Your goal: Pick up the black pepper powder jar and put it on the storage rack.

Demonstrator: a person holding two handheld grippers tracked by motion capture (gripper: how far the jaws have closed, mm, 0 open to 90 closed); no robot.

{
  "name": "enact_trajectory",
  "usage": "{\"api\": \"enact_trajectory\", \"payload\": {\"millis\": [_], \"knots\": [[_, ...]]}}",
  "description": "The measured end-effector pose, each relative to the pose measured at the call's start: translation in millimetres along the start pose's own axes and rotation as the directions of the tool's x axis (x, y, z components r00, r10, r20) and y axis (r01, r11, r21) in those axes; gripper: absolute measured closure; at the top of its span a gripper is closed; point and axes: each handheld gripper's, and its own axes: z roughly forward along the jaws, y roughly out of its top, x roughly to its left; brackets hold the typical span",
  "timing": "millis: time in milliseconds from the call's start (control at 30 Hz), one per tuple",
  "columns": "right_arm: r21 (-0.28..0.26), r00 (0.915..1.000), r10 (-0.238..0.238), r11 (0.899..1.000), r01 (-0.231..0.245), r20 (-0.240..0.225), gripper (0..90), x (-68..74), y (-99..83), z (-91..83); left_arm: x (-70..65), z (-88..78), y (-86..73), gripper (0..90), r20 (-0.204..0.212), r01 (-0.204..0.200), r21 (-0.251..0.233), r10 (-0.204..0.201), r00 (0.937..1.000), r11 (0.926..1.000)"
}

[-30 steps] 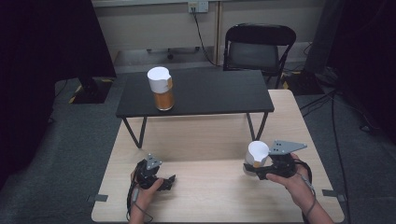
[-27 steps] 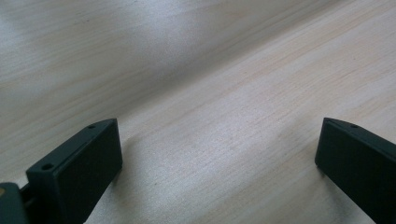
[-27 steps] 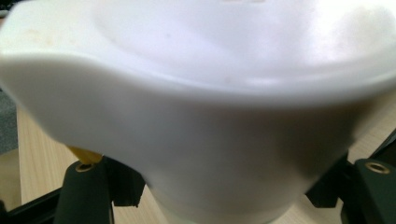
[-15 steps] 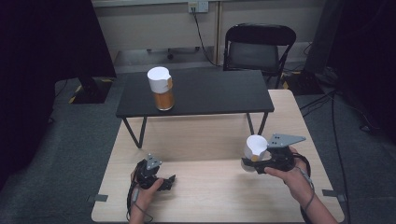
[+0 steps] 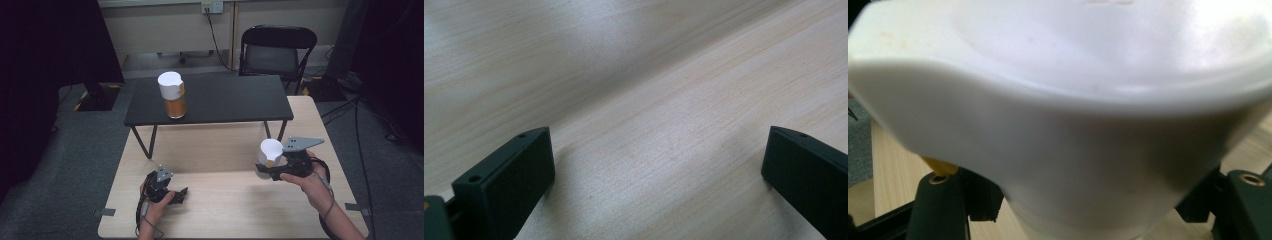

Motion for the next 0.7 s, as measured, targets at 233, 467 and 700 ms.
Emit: {"api": "enact_trajectory", "payload": {"millis": [233,467,700], "knots": [[0.009,0.9999,-0.010,1.000,0.010,-0.007,30.4,-0.2,8.8,3.1,0.0,0.0,0.0,0.0,0.000,0.000,0.000,0.000,1.0000,1.0000],[0.021,0.9996,-0.023,1.000,0.023,-0.013,30.5,-0.3,20.2,9.3,0.0,0.0,0.0,0.0,0.000,0.000,0.000,0.000,1.0000,1.0000],[0.013,0.9993,-0.029,0.999,0.029,-0.025,30.5,1.9,29.4,13.2,0.1,0.0,0.0,0.0,0.000,-0.001,0.000,0.001,1.0000,1.0000]]}}
